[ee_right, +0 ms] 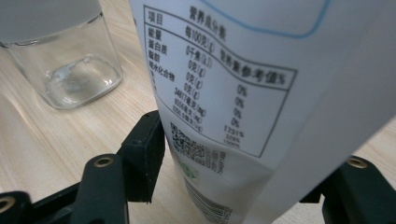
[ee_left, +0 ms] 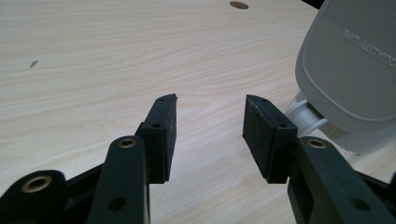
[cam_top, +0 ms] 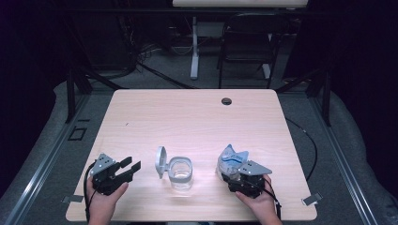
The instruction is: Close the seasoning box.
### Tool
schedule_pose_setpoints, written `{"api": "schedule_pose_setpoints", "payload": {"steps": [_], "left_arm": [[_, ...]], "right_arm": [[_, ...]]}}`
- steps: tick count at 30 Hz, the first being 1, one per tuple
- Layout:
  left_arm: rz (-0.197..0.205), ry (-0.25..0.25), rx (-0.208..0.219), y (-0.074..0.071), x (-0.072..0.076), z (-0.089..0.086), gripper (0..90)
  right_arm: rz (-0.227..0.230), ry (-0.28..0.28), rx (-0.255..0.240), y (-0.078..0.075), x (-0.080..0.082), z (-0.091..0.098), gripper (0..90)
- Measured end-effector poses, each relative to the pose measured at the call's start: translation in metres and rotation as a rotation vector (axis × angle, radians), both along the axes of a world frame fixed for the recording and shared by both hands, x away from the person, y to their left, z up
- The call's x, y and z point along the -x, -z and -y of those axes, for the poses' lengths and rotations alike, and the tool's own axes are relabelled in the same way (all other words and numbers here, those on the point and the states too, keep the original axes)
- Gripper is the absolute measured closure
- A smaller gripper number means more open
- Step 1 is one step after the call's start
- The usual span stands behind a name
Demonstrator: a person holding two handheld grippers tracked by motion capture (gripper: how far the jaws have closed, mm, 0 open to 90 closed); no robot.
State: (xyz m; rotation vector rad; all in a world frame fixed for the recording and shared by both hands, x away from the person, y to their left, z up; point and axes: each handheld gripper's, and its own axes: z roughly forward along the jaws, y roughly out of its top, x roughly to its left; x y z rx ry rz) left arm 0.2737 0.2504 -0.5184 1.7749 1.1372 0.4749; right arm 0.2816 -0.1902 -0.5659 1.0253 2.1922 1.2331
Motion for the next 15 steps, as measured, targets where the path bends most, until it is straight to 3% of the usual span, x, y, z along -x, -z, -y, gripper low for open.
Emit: {"api": "schedule_pose_setpoints", "payload": {"steps": [9, 15], "left_arm": [[-0.001, -0.004, 0.001, 0.0009, 0.0009, -0.0013, 55.0], [-0.008, 0.001, -0.003, 0.0010, 0.0010, -0.0016, 54.8]], "right_arm": [[-0.006, 0.000, -0.010, 0.0041, -0.0032, -0.0013, 37.6], [-0.011, 0.005, 0.014, 0.0078, -0.0051, -0.0036, 36.9]]}}
